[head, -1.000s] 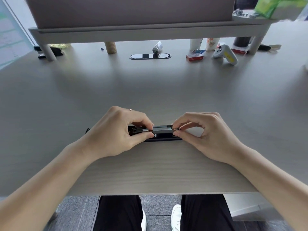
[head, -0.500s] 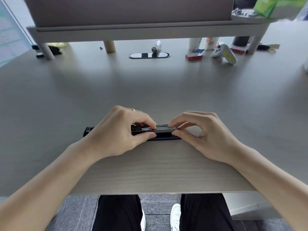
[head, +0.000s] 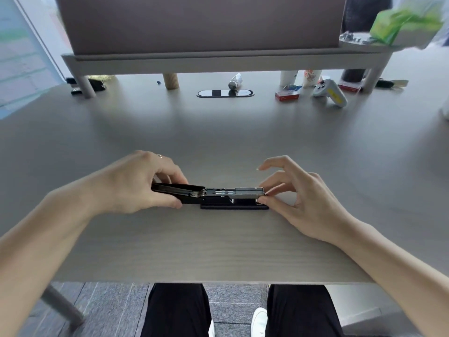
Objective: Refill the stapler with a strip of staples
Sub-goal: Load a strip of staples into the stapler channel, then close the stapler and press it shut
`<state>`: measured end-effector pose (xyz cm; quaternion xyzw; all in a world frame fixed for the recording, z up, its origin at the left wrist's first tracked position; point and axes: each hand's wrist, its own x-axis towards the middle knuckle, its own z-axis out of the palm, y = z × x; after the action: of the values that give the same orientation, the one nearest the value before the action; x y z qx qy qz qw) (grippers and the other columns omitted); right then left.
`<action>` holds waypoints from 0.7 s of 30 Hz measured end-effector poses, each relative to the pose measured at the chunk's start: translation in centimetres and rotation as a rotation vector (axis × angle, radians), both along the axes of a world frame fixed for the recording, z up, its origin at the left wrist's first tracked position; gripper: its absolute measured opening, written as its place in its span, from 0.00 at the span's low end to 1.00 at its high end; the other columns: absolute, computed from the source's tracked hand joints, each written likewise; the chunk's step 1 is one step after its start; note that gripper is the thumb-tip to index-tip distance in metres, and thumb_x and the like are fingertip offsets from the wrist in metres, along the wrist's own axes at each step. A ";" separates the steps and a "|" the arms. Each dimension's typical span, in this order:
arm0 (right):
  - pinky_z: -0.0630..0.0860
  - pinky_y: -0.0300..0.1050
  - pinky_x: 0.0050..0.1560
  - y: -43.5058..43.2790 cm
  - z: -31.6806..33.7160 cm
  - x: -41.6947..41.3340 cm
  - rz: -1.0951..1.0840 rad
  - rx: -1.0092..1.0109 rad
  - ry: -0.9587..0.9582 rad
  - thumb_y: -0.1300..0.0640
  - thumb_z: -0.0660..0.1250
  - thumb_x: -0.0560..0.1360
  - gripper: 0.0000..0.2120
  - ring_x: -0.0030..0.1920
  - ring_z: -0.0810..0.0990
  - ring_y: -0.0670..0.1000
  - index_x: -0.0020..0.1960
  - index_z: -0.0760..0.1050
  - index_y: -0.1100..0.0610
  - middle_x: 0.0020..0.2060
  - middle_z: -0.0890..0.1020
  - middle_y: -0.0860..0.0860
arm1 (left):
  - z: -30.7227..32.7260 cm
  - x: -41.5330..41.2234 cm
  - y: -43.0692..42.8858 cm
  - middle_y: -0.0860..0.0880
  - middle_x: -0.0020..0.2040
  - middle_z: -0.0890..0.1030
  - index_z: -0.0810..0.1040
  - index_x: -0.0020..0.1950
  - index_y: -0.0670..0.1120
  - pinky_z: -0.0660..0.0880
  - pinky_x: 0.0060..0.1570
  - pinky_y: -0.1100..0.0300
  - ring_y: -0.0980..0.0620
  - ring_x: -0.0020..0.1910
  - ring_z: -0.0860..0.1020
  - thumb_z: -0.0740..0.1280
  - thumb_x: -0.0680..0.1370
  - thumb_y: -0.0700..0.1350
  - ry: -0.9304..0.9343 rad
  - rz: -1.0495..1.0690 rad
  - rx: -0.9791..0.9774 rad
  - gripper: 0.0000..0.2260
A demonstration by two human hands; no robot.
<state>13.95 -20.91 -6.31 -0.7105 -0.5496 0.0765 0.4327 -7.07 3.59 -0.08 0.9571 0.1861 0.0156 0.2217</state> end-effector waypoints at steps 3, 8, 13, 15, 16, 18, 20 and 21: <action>0.71 0.23 0.36 0.0 0.0 -0.2 -0.011 -0.010 -0.002 0.59 0.78 0.76 0.23 0.48 0.89 0.44 0.66 0.73 0.49 0.46 0.88 0.46 | 2.0 1.0 -0.3 0.59 0.44 0.85 0.88 0.49 0.63 0.76 0.42 0.63 0.61 0.45 0.81 0.81 0.70 0.53 0.066 -0.087 0.152 0.10; 0.71 0.25 0.34 0.0 0.2 -0.3 -0.034 -0.021 0.002 0.58 0.78 0.76 0.25 0.48 0.89 0.44 0.67 0.72 0.47 0.46 0.89 0.46 | 4.5 2.8 -1.2 0.61 0.43 0.87 0.84 0.55 0.61 0.74 0.43 0.76 0.67 0.45 0.83 0.84 0.64 0.55 -0.074 -0.062 0.192 0.21; 0.80 0.34 0.50 0.2 -0.1 -0.1 -0.041 -0.031 0.046 0.58 0.79 0.75 0.27 0.47 0.89 0.44 0.67 0.71 0.46 0.46 0.89 0.45 | 3.3 5.2 -3.7 0.55 0.42 0.89 0.86 0.51 0.52 0.83 0.49 0.60 0.59 0.42 0.87 0.87 0.63 0.48 -0.227 -0.108 -0.034 0.19; 0.78 0.31 0.50 0.2 -0.1 -0.1 -0.041 -0.029 0.050 0.59 0.79 0.75 0.27 0.47 0.89 0.43 0.68 0.71 0.47 0.46 0.89 0.45 | 2.3 5.9 -4.4 0.57 0.41 0.90 0.86 0.48 0.52 0.84 0.50 0.58 0.61 0.41 0.87 0.86 0.64 0.50 -0.224 -0.130 -0.038 0.16; 0.77 0.29 0.49 0.1 -0.2 -0.1 -0.043 -0.030 0.050 0.59 0.80 0.75 0.27 0.46 0.89 0.42 0.68 0.71 0.47 0.45 0.89 0.45 | 1.8 6.2 -4.6 0.57 0.41 0.89 0.87 0.48 0.52 0.83 0.49 0.59 0.61 0.40 0.87 0.85 0.65 0.50 -0.217 -0.139 -0.040 0.14; 0.74 0.25 0.46 0.1 -0.1 -0.1 -0.048 -0.031 0.046 0.59 0.80 0.74 0.28 0.46 0.89 0.41 0.68 0.71 0.48 0.44 0.88 0.44 | 0.9 6.6 -5.0 0.58 0.40 0.89 0.88 0.47 0.52 0.81 0.45 0.65 0.62 0.40 0.86 0.84 0.67 0.50 -0.204 -0.158 -0.025 0.12; 0.73 0.24 0.43 0.2 0.0 -0.1 -0.045 -0.026 0.046 0.60 0.79 0.75 0.28 0.46 0.89 0.41 0.69 0.71 0.50 0.42 0.88 0.44 | 0.1 6.9 -5.4 0.58 0.40 0.88 0.88 0.49 0.53 0.76 0.39 0.70 0.64 0.39 0.84 0.83 0.69 0.50 -0.185 -0.184 0.006 0.11; 0.72 0.24 0.41 0.2 0.1 -0.1 -0.040 -0.025 0.052 0.60 0.79 0.75 0.28 0.46 0.89 0.42 0.69 0.71 0.51 0.41 0.87 0.43 | -0.2 6.9 -5.6 0.57 0.41 0.88 0.88 0.50 0.53 0.74 0.38 0.72 0.65 0.38 0.83 0.82 0.70 0.50 -0.168 -0.195 0.011 0.11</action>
<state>13.89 -20.71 -6.25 -0.7244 -0.5228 0.0933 0.4395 -0.15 -1.97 -0.31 0.9672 0.0730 0.0752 0.2316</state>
